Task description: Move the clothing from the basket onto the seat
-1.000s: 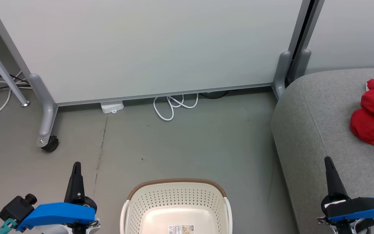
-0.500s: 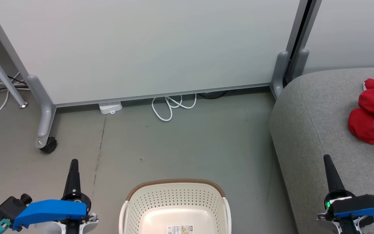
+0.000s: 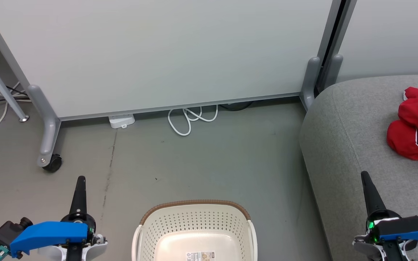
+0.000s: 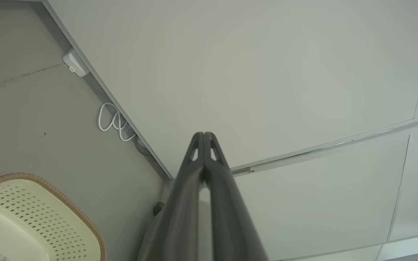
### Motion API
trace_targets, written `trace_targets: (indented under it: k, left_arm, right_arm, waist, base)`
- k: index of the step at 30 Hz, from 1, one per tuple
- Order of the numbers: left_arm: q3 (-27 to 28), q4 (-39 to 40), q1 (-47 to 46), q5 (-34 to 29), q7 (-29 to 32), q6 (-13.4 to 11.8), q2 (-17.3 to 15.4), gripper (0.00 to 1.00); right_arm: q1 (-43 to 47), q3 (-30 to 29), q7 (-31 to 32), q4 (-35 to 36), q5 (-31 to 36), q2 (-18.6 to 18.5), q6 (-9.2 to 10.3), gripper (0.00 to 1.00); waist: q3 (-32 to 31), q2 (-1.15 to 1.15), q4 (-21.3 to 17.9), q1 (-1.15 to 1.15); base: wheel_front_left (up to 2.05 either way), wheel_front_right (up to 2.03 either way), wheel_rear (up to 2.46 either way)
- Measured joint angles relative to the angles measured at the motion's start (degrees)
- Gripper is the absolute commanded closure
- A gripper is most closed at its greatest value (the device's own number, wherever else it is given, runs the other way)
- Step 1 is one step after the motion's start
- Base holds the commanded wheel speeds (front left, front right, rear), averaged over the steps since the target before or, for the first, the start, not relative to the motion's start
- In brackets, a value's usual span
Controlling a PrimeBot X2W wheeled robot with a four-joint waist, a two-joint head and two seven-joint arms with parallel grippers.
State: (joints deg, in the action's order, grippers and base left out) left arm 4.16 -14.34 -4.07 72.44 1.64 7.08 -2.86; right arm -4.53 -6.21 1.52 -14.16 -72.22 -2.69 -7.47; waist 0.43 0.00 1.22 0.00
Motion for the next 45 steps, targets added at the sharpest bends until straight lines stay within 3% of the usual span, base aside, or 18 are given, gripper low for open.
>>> trace_targets:
  k: [45]
  left_arm:
    - [2.4, 0.2, -1.9, 19.9, 4.9, 0.3, 0.0, 1.0]
  right_arm:
    - [-1.3, -0.3, 5.0, 0.1, -20.1, -0.1, 0.0, 1.0]
  waist:
    - [-0.2, 0.0, -1.2, -0.01]
  base:
    - [0.0, 0.0, 0.0]
